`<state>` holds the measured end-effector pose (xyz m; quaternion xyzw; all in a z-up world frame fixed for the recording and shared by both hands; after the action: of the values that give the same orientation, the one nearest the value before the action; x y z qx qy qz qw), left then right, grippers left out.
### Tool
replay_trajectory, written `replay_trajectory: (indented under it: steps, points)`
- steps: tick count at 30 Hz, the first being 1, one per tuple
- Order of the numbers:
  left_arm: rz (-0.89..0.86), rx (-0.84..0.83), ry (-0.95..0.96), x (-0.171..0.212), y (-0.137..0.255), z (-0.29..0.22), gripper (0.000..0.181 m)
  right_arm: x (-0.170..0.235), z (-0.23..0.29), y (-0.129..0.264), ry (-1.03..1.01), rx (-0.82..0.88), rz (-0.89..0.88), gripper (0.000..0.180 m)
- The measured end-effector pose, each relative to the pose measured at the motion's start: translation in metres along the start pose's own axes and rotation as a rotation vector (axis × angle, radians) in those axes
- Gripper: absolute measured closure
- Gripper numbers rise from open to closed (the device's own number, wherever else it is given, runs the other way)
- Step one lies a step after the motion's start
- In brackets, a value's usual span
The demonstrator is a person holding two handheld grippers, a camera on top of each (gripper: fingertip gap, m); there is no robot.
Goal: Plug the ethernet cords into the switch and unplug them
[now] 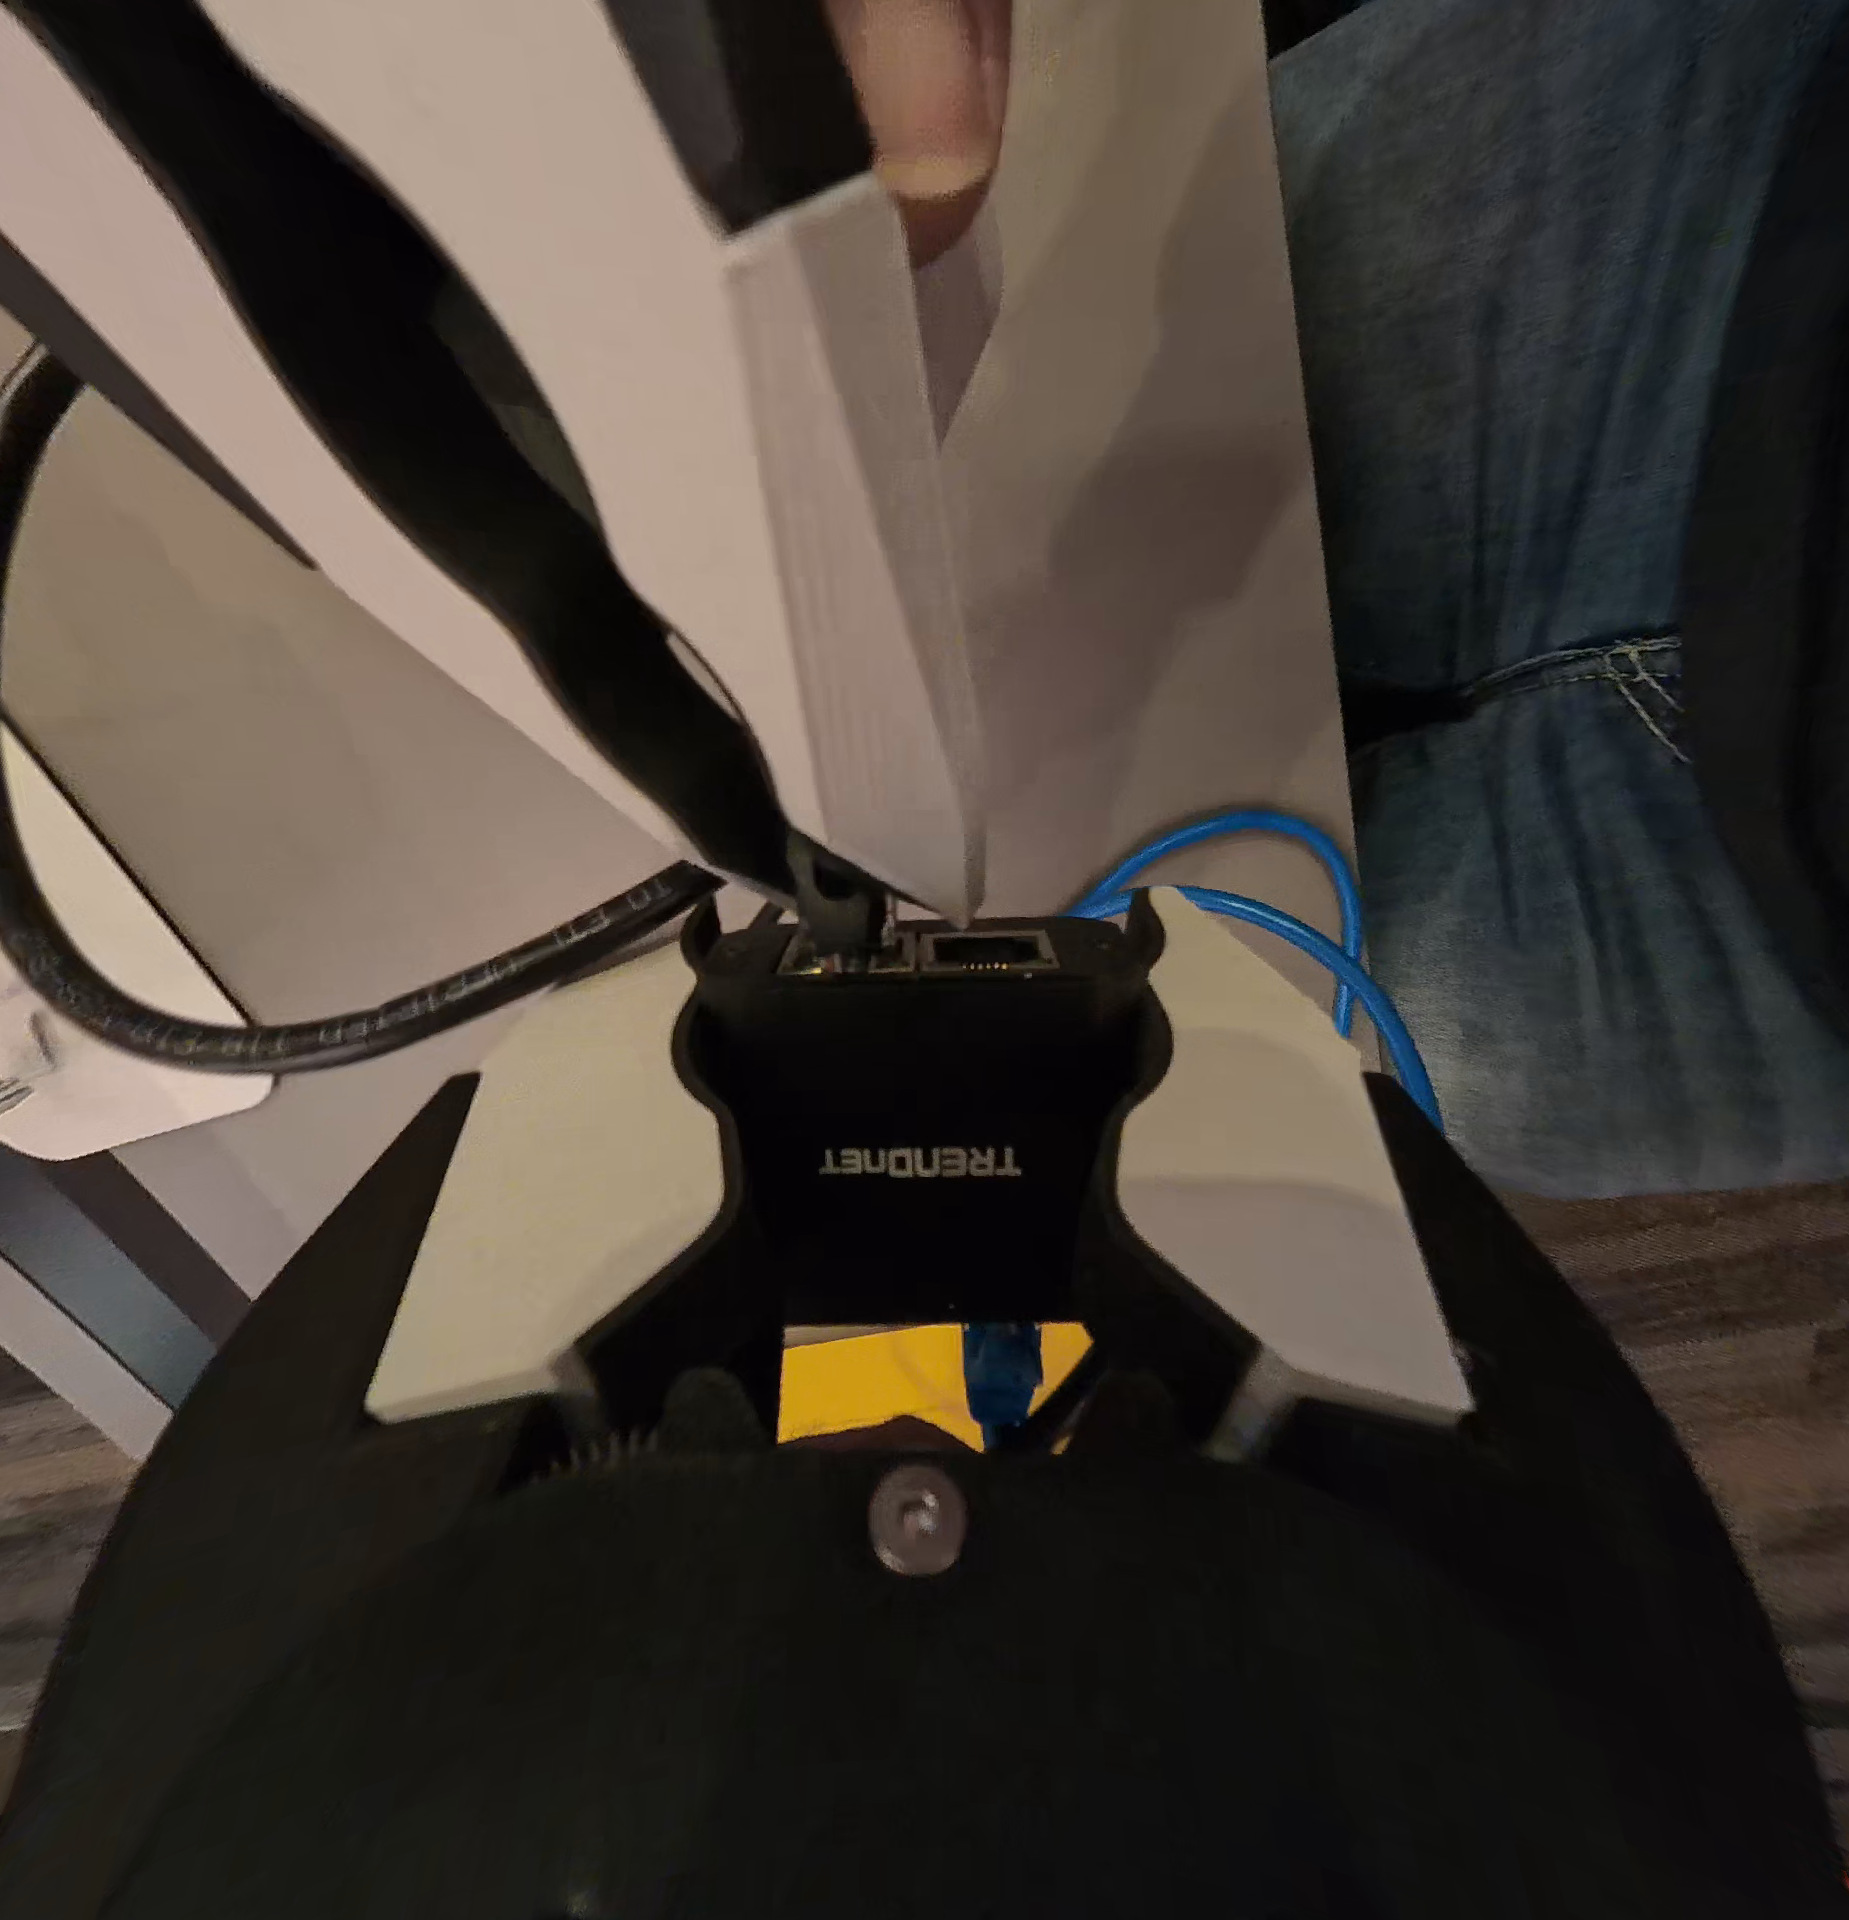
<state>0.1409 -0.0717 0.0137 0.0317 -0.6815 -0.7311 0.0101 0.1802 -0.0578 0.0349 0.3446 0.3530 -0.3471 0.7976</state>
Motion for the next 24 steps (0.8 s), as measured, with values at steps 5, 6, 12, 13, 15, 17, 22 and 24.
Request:
replay_trajectory:
  steps: [5,6,12,13,15,17,22,24]
  points:
    - [0.018,-0.079,-0.019,0.0,-0.003,0.005,0.107,0.002,-0.004,0.002,-0.076,-0.078,-0.059,0.163]
    - [0.022,-0.097,-0.026,0.0,-0.003,0.005,0.107,0.003,-0.005,0.002,-0.095,-0.094,-0.075,0.163]
    - [0.031,-0.187,-0.079,-0.002,-0.008,0.005,0.107,0.011,-0.005,0.0,-0.16,-0.132,-0.147,0.164]
    - [0.028,-0.193,-0.093,-0.002,-0.009,0.004,0.107,0.013,-0.004,0.0,-0.166,-0.134,-0.162,0.164]
    - [0.018,-0.194,-0.11,-0.004,-0.009,0.002,0.107,0.015,-0.001,-0.001,-0.163,-0.132,-0.18,0.165]
    - [0.03,-0.183,-0.135,-0.004,-0.011,-0.002,0.107,0.019,0.0,-0.003,-0.169,-0.141,-0.186,0.165]
    - [0.023,-0.173,-0.152,-0.004,-0.011,-0.006,0.107,0.025,0.003,-0.004,-0.201,-0.184,-0.236,0.165]
    - [0.022,-0.159,-0.157,-0.004,-0.011,-0.009,0.107,0.027,0.005,-0.004,-0.201,-0.198,-0.244,0.165]
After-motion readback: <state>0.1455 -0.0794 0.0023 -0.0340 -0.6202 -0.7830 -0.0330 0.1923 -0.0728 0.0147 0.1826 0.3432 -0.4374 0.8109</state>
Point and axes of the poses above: each gripper's, where its closed fingertips meet, y back along the fingers, x out of its underside, z = x × y across the jaws, the point moved 3 cm from there along y, back along the fingers, and after that the axes turned 5 degrees about z, right-handed, at the moved point
